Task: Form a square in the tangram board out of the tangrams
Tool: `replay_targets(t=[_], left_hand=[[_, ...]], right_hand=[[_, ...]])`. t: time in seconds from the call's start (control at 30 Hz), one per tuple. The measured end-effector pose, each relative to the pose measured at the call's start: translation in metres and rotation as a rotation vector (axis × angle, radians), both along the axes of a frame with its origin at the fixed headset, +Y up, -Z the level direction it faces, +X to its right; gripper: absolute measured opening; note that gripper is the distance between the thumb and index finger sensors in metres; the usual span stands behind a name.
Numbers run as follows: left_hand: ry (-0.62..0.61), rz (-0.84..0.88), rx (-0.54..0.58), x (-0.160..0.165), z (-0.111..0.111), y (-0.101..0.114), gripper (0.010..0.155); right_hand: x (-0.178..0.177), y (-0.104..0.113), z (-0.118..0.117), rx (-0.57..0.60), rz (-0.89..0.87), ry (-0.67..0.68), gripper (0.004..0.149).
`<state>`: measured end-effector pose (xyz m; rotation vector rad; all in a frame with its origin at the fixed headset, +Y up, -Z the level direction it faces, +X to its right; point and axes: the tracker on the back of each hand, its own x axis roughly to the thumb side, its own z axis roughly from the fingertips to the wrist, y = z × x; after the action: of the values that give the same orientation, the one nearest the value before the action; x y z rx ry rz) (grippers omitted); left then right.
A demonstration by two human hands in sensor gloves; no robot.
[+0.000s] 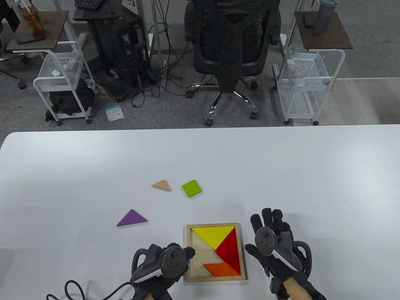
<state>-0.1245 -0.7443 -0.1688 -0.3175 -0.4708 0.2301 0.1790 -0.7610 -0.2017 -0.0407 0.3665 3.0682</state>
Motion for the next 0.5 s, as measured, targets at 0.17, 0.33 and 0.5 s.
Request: replay_targets(t=[0.17, 0.33, 0.5], left_hand=[[0.003, 0.001, 0.005, -0.001, 0.0, -0.001, 0.051], [-0.035, 0.117, -0.017, 0.002, 0.001, -0.002, 0.05], [-0.081, 0.404, -0.115, 0.001, -0.001, -0.003, 0.048]], right_hand=[[0.0, -0.002, 0.0, -0.009, 0.002, 0.002, 0.084], [-0.011, 0.007, 0.006, 0.038, -0.147, 0.116, 0.088], [-0.04, 0.019, 0.021, 0.125, -0.457, 0.391, 0.085]])
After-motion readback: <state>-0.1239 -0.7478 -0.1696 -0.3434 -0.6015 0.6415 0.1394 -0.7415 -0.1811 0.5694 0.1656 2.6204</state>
